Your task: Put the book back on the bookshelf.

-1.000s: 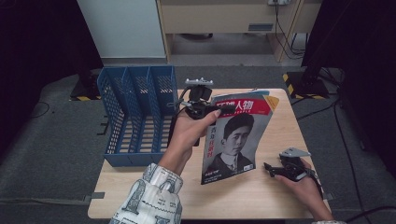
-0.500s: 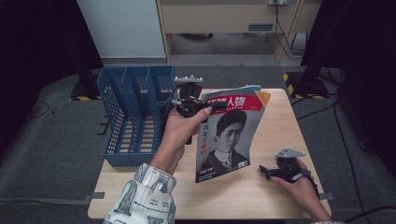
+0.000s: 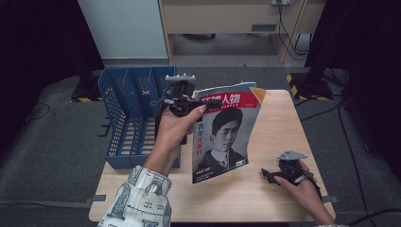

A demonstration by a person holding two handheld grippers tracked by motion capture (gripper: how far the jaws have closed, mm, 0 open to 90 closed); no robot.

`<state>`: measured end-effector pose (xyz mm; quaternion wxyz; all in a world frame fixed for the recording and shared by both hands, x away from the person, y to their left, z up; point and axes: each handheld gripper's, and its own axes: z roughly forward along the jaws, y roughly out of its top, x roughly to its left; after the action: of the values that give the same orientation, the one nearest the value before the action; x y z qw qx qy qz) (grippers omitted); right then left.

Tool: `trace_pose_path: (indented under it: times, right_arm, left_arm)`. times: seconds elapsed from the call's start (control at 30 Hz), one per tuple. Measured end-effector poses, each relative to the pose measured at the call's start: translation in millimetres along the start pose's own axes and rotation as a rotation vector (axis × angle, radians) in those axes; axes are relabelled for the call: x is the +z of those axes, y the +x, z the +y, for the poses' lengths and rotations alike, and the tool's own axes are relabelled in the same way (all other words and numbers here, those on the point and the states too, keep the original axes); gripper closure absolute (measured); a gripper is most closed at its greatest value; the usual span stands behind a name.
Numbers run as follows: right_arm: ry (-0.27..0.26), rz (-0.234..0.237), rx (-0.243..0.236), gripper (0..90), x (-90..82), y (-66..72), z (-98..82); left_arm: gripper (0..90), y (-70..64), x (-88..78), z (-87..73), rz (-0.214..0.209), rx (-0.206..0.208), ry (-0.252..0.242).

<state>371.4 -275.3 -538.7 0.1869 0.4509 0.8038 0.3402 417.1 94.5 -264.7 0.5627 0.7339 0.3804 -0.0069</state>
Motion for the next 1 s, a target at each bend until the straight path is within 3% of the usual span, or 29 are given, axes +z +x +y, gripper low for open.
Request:
trace_pose_path:
  times: [0.53, 1.0]
  right_arm:
    - [0.0, 0.0, 0.002, 5.8, 0.0, 0.1, 0.0]
    - [-0.002, -0.002, -0.001, 5.8, 0.2, 0.0, 0.0]
  left_arm:
    - [86.1, 6.0, -19.0, 4.2, -0.006, -0.03, -0.037]
    - [86.1, 7.6, -51.3, 12.7, 0.011, -0.062, -0.097]
